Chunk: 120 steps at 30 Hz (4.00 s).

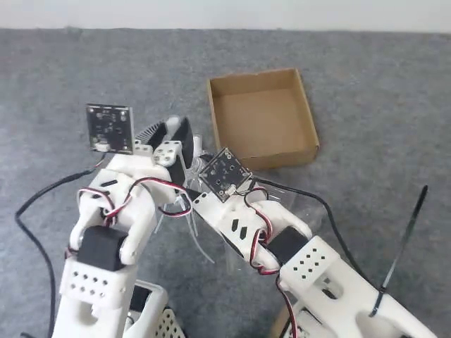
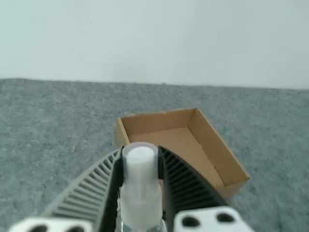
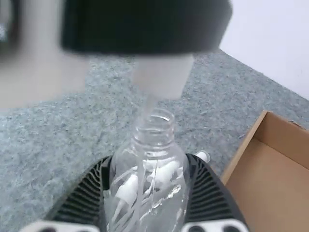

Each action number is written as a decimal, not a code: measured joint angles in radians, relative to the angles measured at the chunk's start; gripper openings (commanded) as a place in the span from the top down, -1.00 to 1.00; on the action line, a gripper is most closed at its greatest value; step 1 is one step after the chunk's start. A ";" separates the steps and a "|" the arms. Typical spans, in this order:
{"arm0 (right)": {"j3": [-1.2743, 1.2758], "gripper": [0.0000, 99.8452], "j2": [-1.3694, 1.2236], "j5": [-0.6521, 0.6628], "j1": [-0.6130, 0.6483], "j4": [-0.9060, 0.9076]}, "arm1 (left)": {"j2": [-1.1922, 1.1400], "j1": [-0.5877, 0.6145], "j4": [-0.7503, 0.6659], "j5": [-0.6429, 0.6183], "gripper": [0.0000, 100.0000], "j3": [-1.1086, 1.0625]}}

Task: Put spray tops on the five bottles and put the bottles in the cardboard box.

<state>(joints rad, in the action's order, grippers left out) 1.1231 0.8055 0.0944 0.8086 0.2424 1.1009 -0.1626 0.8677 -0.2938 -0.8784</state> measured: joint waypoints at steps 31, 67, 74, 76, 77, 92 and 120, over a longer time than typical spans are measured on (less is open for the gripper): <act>0.110 0.99 -0.002 -0.009 -0.040 -0.226 | 0.011 -0.051 -0.046 0.048 0.97 -0.097; -0.368 0.99 -0.236 -0.117 -0.203 0.083 | 0.258 0.123 0.204 0.224 0.54 -0.089; -0.740 0.99 -0.523 -0.120 -0.198 0.259 | 0.250 0.008 0.095 0.264 0.32 -0.281; -0.795 0.99 -0.528 -0.120 -0.184 0.324 | 0.247 -0.011 0.077 0.264 0.33 -0.285; -0.815 0.99 -0.528 -0.120 -0.175 0.354 | 0.242 -0.009 0.058 0.264 0.33 -0.285; -0.790 0.99 -0.382 -0.121 -0.203 0.486 | -0.009 0.058 -0.150 0.299 0.34 -0.310; -1.106 0.99 -1.297 -0.055 -0.411 -0.245 | -0.083 0.261 -0.166 0.233 0.43 -0.313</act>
<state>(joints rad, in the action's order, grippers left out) 0.0169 -0.4910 0.0391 0.3974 -0.0031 1.0180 0.0982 0.7020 -0.0606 -1.1914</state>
